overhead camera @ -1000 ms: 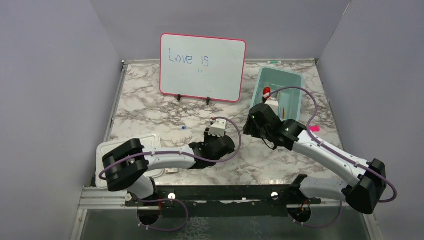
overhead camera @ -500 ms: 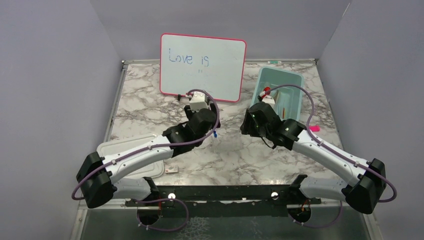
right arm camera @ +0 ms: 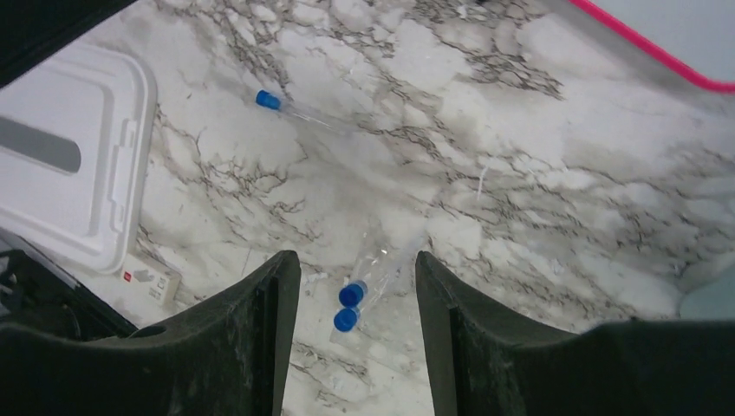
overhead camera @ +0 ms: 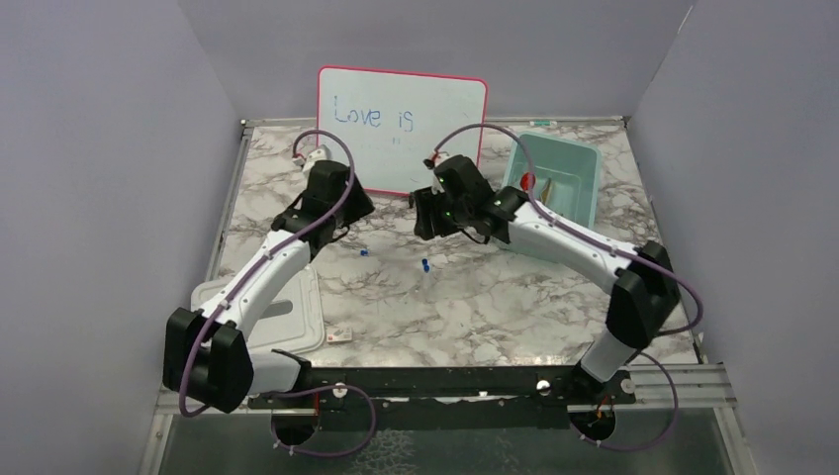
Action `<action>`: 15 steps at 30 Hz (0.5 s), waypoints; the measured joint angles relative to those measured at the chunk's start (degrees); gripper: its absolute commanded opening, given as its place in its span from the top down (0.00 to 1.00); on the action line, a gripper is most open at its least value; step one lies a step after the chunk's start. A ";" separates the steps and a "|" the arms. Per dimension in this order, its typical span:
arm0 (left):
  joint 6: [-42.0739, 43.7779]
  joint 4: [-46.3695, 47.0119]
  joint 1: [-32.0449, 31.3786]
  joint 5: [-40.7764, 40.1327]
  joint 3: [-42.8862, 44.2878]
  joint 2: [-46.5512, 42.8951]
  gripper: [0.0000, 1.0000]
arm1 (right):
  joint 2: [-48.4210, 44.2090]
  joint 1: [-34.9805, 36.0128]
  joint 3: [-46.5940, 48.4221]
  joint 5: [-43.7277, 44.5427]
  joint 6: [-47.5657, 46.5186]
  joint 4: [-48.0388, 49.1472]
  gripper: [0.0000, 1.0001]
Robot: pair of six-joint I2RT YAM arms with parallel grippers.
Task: Organize the chemistry lab equipment
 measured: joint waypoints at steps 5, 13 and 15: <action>-3.48 -1.18 12.87 10.19 -4.24 0.04 0.35 | 13.64 0.00 12.33 -6.69 -7.37 -0.44 0.43; -5.68 -2.86 22.71 19.37 -8.87 -0.02 0.35 | 28.41 0.15 23.19 -14.75 -16.33 -2.54 0.42; -5.84 -2.89 23.71 20.57 -9.29 -0.04 0.35 | 31.17 0.37 25.29 -15.54 -17.86 -2.80 0.42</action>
